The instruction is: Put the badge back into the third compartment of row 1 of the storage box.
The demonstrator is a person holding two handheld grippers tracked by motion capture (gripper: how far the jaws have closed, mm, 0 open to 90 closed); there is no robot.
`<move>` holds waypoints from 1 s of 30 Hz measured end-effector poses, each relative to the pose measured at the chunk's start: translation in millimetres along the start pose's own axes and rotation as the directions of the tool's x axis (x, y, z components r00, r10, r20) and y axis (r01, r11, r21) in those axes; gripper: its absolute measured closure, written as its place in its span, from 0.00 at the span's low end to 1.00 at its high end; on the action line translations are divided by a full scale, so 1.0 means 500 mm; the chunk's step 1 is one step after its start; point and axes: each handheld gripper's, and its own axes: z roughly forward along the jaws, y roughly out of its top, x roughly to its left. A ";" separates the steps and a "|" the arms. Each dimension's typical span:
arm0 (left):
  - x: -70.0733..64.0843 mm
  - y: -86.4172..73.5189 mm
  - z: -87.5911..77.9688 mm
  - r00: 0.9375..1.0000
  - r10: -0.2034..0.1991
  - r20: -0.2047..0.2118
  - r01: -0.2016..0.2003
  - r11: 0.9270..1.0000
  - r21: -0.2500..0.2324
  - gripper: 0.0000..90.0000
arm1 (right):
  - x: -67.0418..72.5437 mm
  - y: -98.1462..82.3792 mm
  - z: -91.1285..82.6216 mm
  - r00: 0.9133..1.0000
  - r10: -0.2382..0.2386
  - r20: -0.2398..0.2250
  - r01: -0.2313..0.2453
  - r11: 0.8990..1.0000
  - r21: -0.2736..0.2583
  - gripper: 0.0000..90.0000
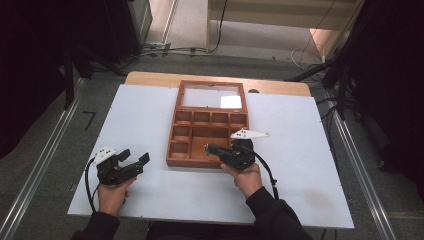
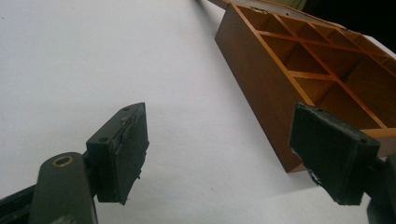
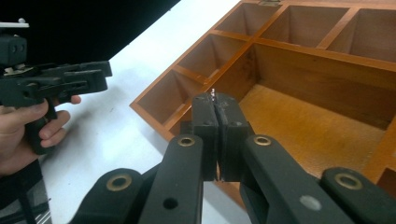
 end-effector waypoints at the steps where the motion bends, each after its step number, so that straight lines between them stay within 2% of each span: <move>1: 0.000 0.000 0.000 1.000 0.000 0.000 0.000 1.000 0.000 0.22 | -0.002 0.001 0.000 1.000 0.002 0.003 -0.002 1.000 0.001 0.95; 15: 0.000 0.000 -0.001 1.000 0.001 0.003 -0.001 1.000 -0.001 0.22 | -0.018 0.015 0.012 1.000 0.014 0.028 -0.014 1.000 -0.001 0.95; 30: 0.001 0.000 0.000 1.000 -0.001 0.005 0.001 1.000 -0.001 0.22 | -0.039 0.044 0.024 0.998 0.028 0.053 -0.027 1.000 -0.011 0.95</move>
